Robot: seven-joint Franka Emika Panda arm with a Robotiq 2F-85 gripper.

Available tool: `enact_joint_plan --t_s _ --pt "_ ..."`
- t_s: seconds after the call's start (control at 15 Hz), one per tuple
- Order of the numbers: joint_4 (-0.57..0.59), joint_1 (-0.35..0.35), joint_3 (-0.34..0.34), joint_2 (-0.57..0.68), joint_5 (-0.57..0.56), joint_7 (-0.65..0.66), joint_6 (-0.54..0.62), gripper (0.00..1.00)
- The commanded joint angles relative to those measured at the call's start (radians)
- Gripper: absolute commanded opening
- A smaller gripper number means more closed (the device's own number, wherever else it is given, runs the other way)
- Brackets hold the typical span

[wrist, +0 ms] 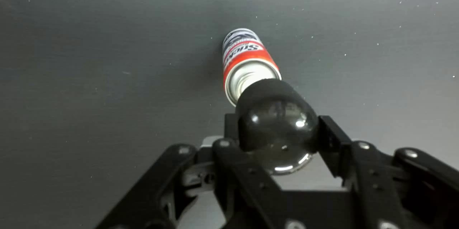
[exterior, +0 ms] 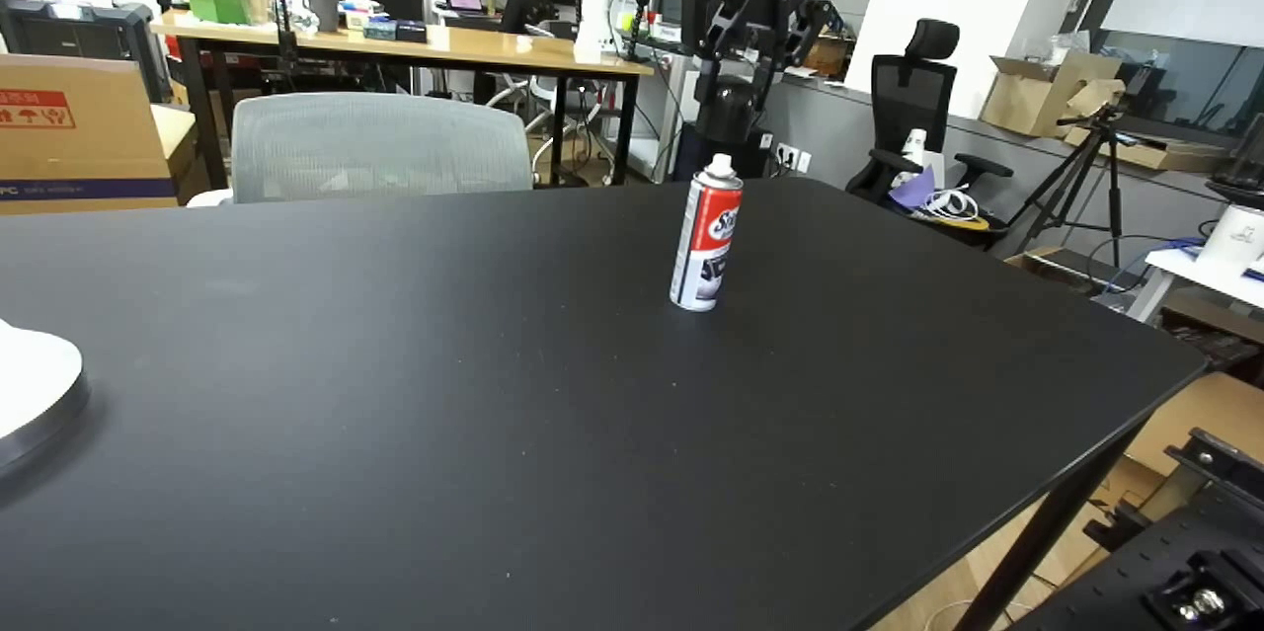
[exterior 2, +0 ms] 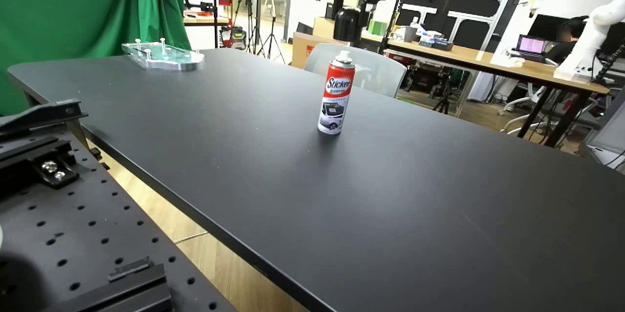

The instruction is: Put the black cap on the can

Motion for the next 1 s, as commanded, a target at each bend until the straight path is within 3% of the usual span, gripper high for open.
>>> enact_joint_plan --t_s 0.0,0.4,0.93 --pt "-0.036 -0.004 -0.001 -0.035 -0.005 0.01 -0.037 0.32" --pt "-0.067 -0.011 -0.007 -0.042 -0.011 0.019 -0.023 0.32" --pt "-0.058 -0.017 -0.015 -0.005 -0.057 0.036 0.085 0.32"
